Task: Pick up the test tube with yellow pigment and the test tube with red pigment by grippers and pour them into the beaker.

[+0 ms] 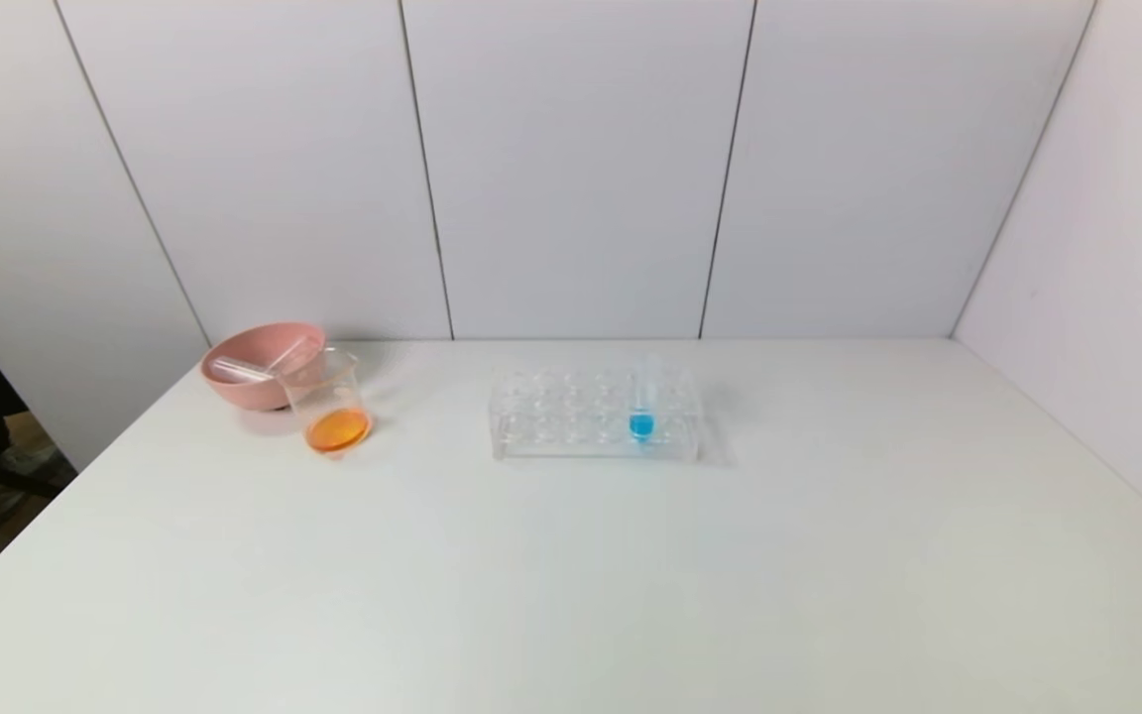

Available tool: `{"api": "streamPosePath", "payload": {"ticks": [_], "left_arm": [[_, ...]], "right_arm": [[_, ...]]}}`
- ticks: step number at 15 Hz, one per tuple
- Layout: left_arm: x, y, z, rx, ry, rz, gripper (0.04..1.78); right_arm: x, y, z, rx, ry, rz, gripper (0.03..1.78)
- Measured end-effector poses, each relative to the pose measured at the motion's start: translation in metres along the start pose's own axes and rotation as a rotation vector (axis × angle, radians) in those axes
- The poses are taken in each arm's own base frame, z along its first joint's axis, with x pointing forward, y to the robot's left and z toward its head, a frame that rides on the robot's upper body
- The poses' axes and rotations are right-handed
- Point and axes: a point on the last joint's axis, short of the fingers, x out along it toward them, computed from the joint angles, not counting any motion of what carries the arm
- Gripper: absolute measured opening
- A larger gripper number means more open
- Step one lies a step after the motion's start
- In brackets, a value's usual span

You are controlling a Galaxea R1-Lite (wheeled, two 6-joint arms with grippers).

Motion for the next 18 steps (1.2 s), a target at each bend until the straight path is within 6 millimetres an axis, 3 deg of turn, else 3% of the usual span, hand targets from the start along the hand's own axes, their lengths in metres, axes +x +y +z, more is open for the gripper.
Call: {"api": "streamPosePath", "payload": {"ticks": [4, 7, 12, 18], "left_arm": [[-0.059, 0.022, -0.009, -0.223, -0.119, -0.207, 1.76], [-0.088, 0.013, -0.057, -0.285, 0.017, -0.479, 1.76], [-0.103, -0.019, -0.152, -0.226, 0.336, -0.580, 1.76], [-0.106, -0.022, -0.166, -0.340, 0.428, -0.501, 1.76]], "right_arm": [[0.000, 0.000, 0.000, 0.001, 0.000, 0.000, 1.71], [0.000, 0.000, 0.000, 0.001, 0.000, 0.000, 1.71], [0.000, 0.000, 0.000, 0.000, 0.000, 0.000, 1.71], [0.000, 0.000, 0.000, 0.000, 0.000, 0.000, 1.71]]}}
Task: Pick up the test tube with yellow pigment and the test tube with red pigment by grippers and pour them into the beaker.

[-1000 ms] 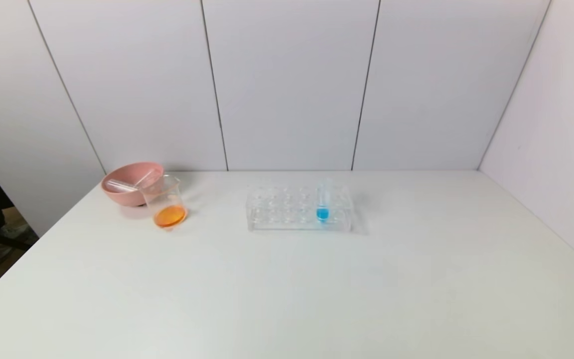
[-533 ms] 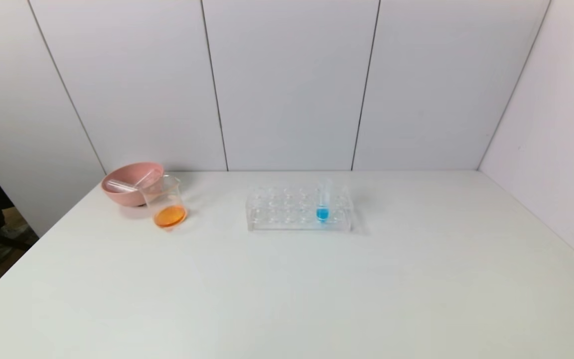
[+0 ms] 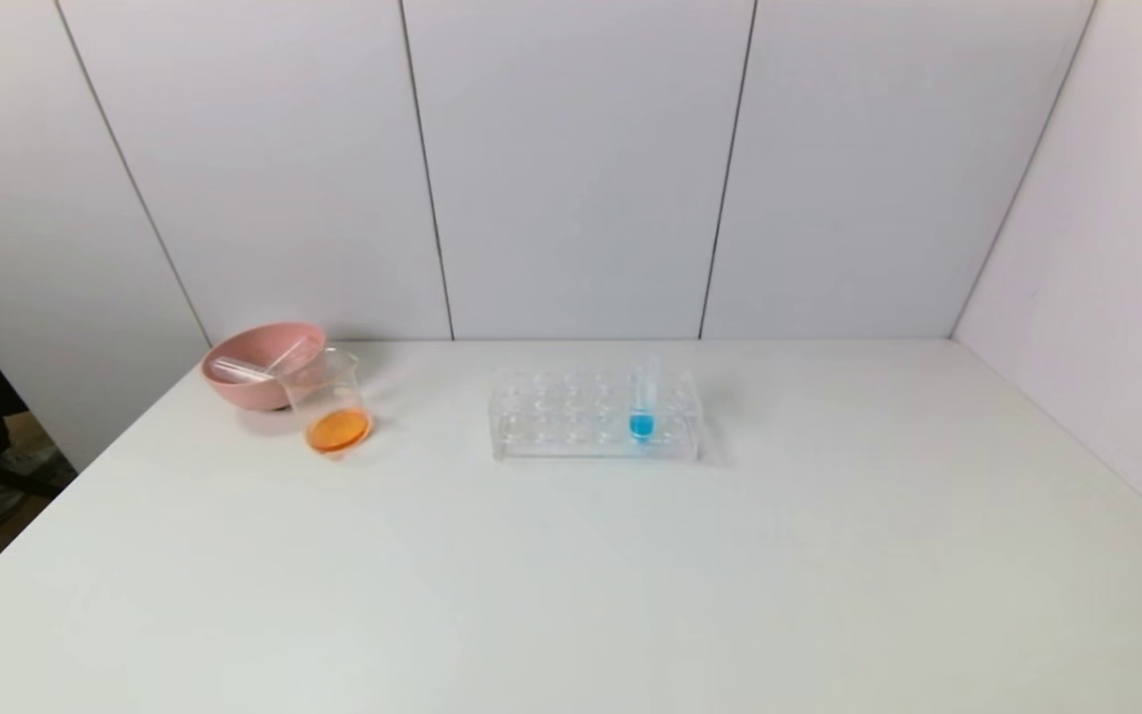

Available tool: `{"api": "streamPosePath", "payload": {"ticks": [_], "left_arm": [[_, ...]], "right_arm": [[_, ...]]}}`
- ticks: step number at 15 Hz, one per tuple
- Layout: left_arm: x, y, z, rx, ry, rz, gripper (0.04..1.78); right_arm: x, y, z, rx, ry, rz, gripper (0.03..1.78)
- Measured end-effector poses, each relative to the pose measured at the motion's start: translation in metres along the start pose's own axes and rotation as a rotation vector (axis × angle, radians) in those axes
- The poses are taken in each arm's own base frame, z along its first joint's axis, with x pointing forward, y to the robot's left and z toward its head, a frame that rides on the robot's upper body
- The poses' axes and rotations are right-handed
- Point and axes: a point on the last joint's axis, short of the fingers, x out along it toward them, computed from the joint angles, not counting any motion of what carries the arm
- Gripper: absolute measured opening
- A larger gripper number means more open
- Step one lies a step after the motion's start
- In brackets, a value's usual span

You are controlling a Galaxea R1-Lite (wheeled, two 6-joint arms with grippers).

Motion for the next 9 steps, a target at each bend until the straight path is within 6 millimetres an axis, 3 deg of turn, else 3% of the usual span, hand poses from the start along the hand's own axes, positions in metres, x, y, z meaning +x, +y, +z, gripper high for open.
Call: {"api": "streamPosePath", "payload": {"ticks": [9], "left_arm": [[0.0001, 0.0000, -0.0002, 0.000, 0.001, 0.001, 1.76]], "right_arm": [[0.0000, 0.0000, 0.0000, 0.000, 0.000, 0.000, 1.71]]}}
